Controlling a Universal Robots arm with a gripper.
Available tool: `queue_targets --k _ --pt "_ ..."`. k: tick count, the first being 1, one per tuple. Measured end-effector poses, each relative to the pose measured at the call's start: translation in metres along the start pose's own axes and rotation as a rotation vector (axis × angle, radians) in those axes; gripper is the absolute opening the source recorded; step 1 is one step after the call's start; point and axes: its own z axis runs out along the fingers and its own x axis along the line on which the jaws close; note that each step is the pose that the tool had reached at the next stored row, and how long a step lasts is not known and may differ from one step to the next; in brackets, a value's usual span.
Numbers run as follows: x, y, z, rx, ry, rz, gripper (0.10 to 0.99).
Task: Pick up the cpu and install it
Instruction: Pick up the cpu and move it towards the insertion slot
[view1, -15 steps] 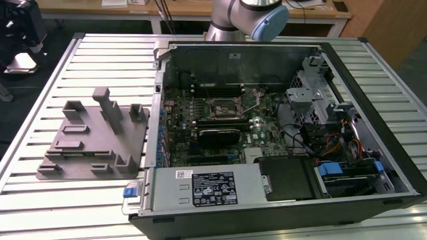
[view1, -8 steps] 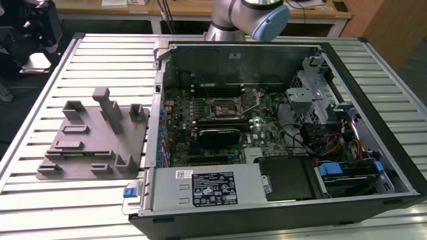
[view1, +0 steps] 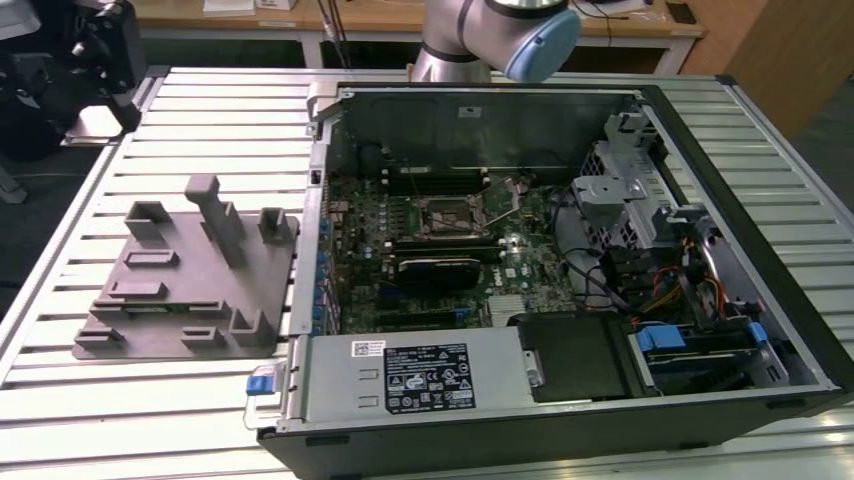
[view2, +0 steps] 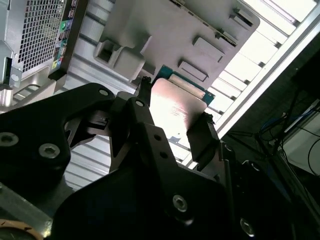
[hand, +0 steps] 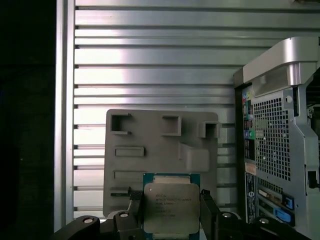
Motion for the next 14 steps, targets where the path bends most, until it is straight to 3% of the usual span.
queue_targets --k 14 --pt "-0.0334 0.001 0.0012 0.0 0.0001 0.0 0.541"
